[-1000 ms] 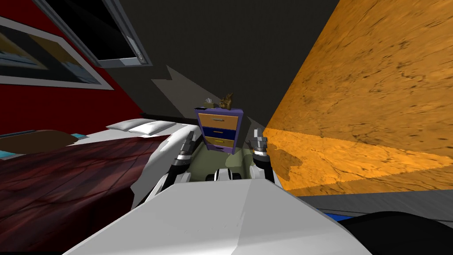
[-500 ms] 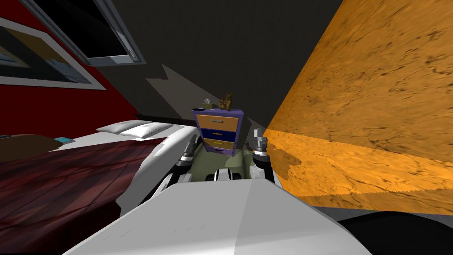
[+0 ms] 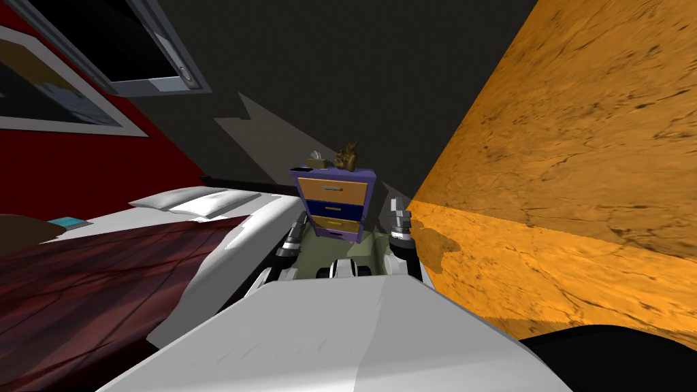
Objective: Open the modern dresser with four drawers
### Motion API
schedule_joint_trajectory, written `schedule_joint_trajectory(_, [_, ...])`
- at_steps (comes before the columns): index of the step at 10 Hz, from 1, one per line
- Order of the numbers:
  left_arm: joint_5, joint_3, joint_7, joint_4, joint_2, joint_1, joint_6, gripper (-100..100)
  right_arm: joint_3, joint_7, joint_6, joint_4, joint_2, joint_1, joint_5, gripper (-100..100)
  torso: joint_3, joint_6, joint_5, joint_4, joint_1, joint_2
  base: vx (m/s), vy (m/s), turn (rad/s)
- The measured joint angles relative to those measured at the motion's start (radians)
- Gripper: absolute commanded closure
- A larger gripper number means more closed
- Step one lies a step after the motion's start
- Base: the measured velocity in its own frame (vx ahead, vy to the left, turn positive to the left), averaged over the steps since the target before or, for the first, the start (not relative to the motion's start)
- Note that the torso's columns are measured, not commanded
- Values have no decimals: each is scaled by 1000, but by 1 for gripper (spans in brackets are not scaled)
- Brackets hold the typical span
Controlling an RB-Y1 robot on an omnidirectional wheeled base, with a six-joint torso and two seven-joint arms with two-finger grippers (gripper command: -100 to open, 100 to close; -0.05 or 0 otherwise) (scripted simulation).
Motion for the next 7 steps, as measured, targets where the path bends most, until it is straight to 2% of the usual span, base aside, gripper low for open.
schedule_joint_trajectory(7, [-5,-6,-15,162,-4,-26,-70,-100,0,0,0,0,0,0,0,0,0,0,0,0,1,0,81,-2,-18])
